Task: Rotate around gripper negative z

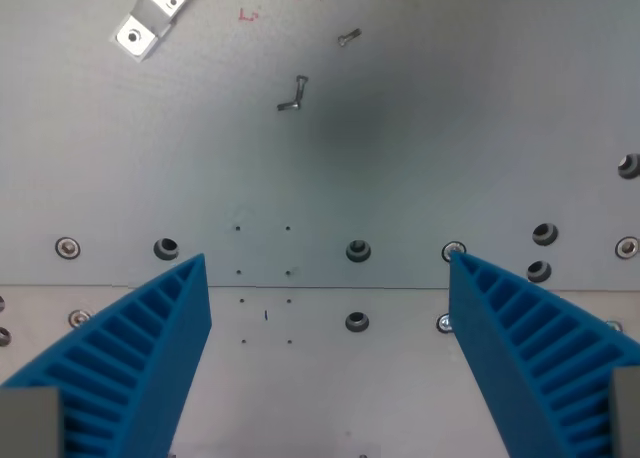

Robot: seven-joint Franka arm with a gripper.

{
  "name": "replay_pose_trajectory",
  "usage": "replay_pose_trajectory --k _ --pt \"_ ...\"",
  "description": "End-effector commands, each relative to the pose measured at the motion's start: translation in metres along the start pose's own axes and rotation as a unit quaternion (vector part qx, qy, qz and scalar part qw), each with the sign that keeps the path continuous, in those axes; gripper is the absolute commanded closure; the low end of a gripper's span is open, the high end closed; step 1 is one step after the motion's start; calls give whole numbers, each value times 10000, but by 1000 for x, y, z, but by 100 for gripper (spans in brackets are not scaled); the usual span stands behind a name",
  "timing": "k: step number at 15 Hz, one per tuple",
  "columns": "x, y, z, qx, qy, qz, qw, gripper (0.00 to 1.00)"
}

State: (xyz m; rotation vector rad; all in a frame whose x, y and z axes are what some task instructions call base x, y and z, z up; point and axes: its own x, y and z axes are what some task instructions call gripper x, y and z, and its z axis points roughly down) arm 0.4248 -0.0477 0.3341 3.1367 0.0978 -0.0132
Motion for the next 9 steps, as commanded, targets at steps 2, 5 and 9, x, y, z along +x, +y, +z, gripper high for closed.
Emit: replay_pose_trajectory --k 2,5,9 --pt "0 0 -3 -6 30 -895 9960 0" --pt "0 0 -3 -6 30 -1094 9940 0" --pt "0 0 -3 -7 30 -1359 9907 0"
